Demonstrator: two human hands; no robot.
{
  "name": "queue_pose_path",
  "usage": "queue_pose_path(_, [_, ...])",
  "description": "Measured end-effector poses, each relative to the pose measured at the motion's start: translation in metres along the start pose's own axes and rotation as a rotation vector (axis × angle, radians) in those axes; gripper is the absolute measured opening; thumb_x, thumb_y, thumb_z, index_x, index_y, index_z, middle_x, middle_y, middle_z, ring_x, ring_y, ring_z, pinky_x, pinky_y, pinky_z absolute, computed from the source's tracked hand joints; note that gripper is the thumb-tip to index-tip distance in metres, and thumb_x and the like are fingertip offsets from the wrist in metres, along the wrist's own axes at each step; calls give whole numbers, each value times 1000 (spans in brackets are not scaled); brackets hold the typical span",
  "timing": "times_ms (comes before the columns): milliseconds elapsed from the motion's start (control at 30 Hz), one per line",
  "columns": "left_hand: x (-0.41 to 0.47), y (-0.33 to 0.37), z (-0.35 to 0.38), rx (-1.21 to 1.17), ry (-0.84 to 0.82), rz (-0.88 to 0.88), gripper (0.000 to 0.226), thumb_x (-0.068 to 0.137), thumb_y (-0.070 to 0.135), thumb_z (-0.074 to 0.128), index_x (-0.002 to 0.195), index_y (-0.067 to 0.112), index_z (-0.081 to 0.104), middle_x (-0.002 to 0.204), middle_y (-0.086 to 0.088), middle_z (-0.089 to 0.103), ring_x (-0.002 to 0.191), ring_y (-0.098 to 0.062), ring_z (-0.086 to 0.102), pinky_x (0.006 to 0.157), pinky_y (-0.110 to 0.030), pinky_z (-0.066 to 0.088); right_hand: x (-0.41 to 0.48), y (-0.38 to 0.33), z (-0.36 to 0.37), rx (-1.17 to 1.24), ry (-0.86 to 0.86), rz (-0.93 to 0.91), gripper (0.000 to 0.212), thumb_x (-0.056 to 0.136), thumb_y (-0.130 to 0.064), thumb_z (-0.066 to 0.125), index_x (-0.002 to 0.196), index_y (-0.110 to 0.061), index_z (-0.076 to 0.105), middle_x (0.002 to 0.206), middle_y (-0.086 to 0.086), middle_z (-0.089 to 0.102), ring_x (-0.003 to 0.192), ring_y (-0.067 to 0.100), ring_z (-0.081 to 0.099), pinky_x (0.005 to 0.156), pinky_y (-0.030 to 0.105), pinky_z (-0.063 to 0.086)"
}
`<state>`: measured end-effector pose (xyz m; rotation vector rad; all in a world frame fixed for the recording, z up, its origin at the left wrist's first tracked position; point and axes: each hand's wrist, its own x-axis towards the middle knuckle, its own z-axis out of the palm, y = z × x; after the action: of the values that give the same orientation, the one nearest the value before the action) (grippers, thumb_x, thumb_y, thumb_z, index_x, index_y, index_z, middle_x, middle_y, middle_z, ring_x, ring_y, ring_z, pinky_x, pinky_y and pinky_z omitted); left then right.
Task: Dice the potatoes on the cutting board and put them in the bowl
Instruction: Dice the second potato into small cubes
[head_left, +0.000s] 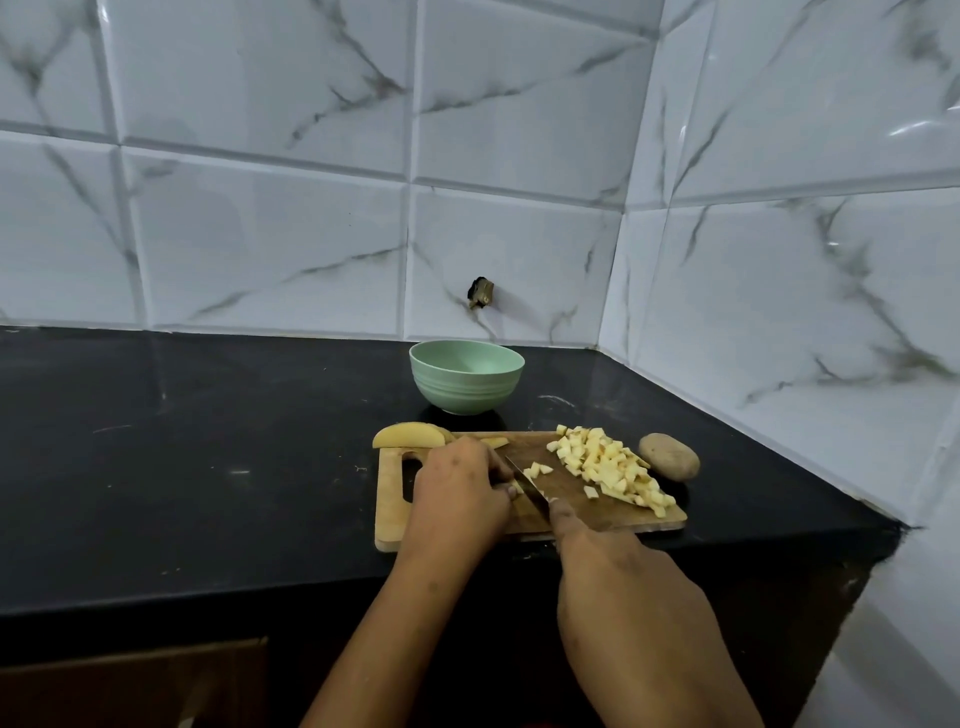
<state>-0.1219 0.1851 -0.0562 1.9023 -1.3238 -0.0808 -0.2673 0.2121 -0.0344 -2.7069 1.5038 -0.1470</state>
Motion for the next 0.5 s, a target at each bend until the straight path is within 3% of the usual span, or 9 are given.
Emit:
queue_pose_path(200, [0, -1, -1, 2, -25, -13, 15, 86, 18, 68, 99, 23, 73, 103, 9, 68, 95, -7, 59, 90, -25, 48, 19, -5, 12, -17, 98, -17, 65, 97, -7, 41, 153, -22, 10, 118, 3, 59, 103, 20, 59, 69, 30, 41])
queue_pose_path(400, [-5, -1, -3, 23, 56, -34, 12, 84, 27, 70, 95, 24, 74, 95, 10, 70, 78, -1, 53, 71, -16, 40, 22, -2, 2, -19, 105, -28, 66, 97, -10, 44, 152, -27, 11, 120, 3, 56, 104, 19, 58, 71, 29, 43])
queue_pose_path(500, [-4, -1, -3, 32, 52, -47, 13, 84, 27, 70, 97, 23, 74, 96, 9, 70, 79, -2, 53, 71, -17, 40, 11, 0, 0, -4, 150, -48, 61, 98, -11, 40, 151, -29, 15, 115, 0, 57, 102, 18, 58, 68, 28, 43])
